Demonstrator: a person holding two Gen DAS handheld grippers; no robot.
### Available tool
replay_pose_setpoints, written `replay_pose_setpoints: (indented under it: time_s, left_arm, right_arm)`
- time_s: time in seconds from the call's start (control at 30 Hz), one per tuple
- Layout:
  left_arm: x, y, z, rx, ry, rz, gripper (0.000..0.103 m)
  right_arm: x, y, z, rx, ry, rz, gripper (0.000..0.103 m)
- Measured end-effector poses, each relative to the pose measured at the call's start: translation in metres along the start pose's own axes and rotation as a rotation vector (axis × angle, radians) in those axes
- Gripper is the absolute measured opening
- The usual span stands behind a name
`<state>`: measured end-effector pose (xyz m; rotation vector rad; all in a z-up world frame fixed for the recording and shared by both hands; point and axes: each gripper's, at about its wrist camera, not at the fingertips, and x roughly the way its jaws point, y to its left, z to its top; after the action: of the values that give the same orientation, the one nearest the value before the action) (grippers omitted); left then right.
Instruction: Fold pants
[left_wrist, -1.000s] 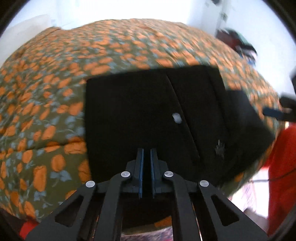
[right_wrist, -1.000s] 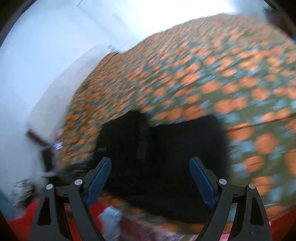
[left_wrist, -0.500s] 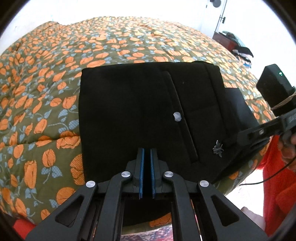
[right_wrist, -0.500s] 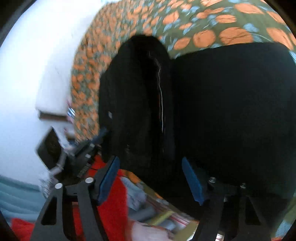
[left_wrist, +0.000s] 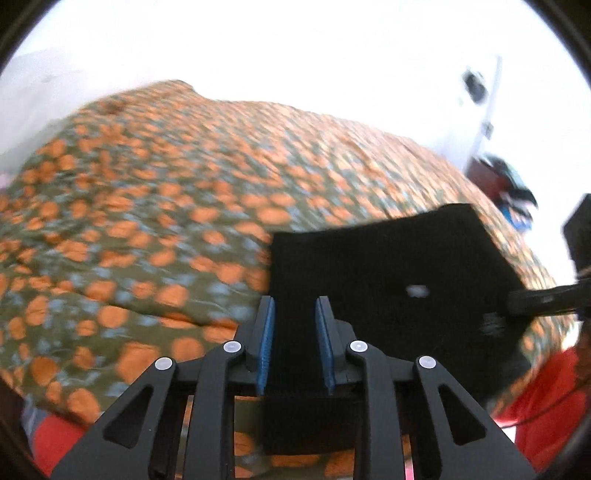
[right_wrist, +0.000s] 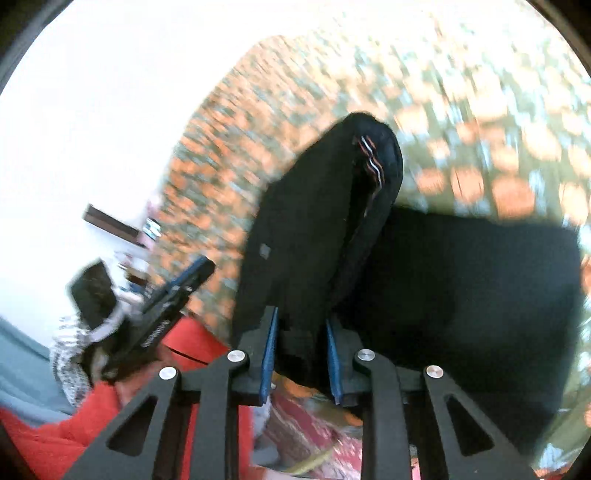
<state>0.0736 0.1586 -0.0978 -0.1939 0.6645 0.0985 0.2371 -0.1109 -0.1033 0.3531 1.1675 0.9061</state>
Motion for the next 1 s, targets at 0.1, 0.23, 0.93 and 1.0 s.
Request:
replay_pose_setpoints:
  time_s: [0.1, 0.23, 0.93, 1.0]
  left_arm:
    - [-0.005, 0.016, 0.001, -0.050, -0.006, 0.030, 0.023]
    - [-0.003, 0.027, -0.001, -0.095, 0.009, 0.037, 0.023]
    - [0.014, -0.052, -0.017, 0.155, 0.122, -0.056, 0.025]
    - [0.018, -0.060, -0.021, 0.188, 0.145, -0.052, 0.025]
  right_arm:
    - [-0.028, 0.018, 0.007, -0.043, -0.057, 0.002, 0.023]
    - [-0.064, 0.006, 0.006, -0.044, -0.080, -0.034, 0.023]
    - [-0.078, -0.124, -0.057, 0.220, -0.036, -0.207, 0.016]
    - [-0.080, -0.120, -0.053, 0.199, -0.027, -0.231, 0.026]
